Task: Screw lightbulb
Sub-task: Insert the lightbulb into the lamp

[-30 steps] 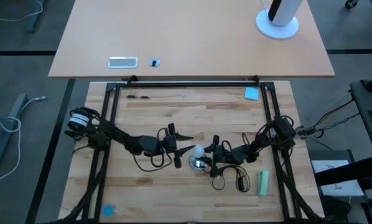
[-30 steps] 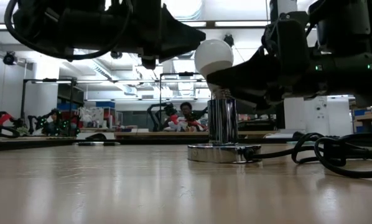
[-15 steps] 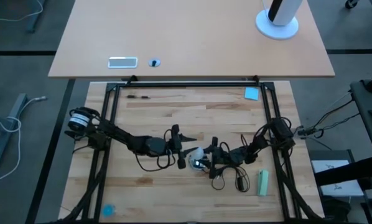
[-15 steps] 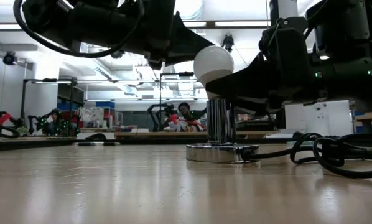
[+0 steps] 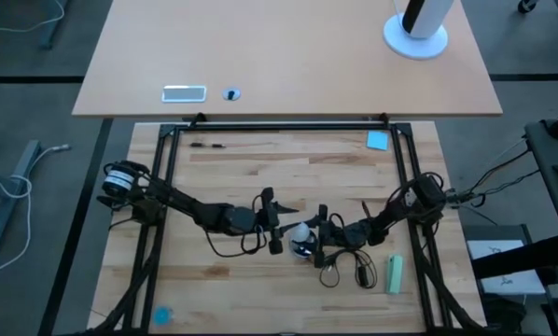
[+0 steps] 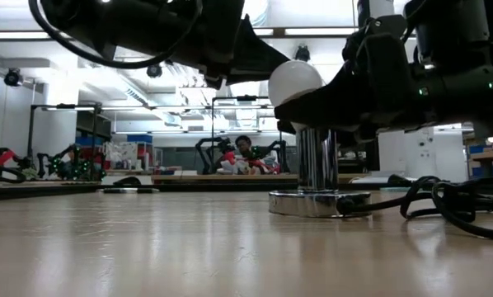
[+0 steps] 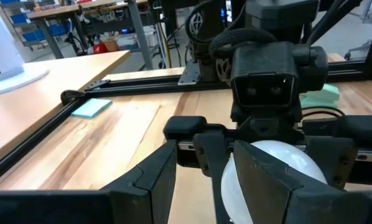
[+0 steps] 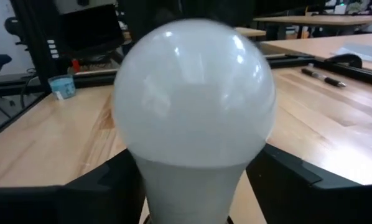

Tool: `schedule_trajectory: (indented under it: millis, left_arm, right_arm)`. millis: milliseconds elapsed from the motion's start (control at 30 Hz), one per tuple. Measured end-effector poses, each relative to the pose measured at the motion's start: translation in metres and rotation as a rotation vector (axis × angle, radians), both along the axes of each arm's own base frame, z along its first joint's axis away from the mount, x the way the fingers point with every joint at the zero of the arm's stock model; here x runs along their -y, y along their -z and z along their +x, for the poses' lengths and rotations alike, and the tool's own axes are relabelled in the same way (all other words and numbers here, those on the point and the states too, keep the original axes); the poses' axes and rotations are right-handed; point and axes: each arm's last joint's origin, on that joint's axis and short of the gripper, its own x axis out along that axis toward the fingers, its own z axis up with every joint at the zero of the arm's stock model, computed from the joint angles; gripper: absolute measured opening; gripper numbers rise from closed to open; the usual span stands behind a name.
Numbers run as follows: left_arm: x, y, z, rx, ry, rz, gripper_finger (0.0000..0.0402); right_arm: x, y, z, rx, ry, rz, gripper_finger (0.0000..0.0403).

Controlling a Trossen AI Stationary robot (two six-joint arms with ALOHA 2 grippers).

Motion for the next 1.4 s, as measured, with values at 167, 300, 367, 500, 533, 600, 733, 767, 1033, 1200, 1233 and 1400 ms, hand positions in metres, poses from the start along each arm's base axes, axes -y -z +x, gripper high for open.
schedule_trajectory:
  millis: [167, 300, 367, 500, 533, 600, 733, 767, 1033, 1200, 1233, 1400]
  left_arm:
    - [0.001, -0.003, 0.002, -0.001, 0.005, 0.003, 0.0153]
    - [0.001, -0.003, 0.002, 0.001, 0.005, 0.006, 0.0153]
    - [0.001, -0.003, 0.002, 0.002, 0.005, 0.005, 0.0153]
    - [0.001, -0.003, 0.002, 0.003, 0.004, 0.005, 0.0153]
    - [0.001, -0.003, 0.002, 0.003, 0.004, 0.005, 0.0153]
    - [0.001, -0.003, 0.002, 0.004, 0.003, 0.005, 0.0153]
    - [0.001, -0.004, 0.002, 0.006, 0.002, 0.005, 0.0153]
    - [0.001, -0.004, 0.002, 0.007, 0.0, 0.005, 0.0153]
    - [0.001, -0.005, 0.002, 0.015, 0.001, 0.008, 0.0153]
    - [0.001, -0.006, 0.002, 0.026, 0.001, 0.01, 0.0153]
    - [0.001, -0.007, 0.002, 0.027, 0.001, 0.01, 0.0153]
    - [0.0, -0.01, 0.001, 0.036, 0.003, 0.023, 0.0153]
  right_arm:
    - [0.0, -0.008, -0.001, -0.059, 0.001, -0.024, 0.0264]
    - [0.0, -0.017, -0.004, -0.1, 0.0, -0.036, 0.0278]
    - [0.001, -0.021, -0.005, -0.118, 0.0, -0.033, 0.0285]
    - [0.002, -0.026, -0.008, -0.167, -0.001, -0.023, 0.0293]
    - [0.002, -0.027, -0.009, -0.175, -0.002, -0.022, 0.0295]
    - [0.002, -0.03, -0.01, -0.183, -0.002, -0.023, 0.0297]
    - [0.002, -0.032, -0.011, -0.183, -0.004, -0.023, 0.0293]
    - [0.002, -0.032, -0.011, -0.184, -0.005, -0.024, 0.029]
    - [0.0, -0.03, -0.012, -0.193, -0.011, -0.022, 0.0256]
    - [0.0, -0.03, -0.012, -0.194, -0.011, -0.022, 0.0234]
    - [0.0, -0.03, -0.012, -0.195, -0.011, -0.023, 0.0229]
    - [0.0, -0.03, -0.013, -0.196, -0.014, -0.03, 0.0196]
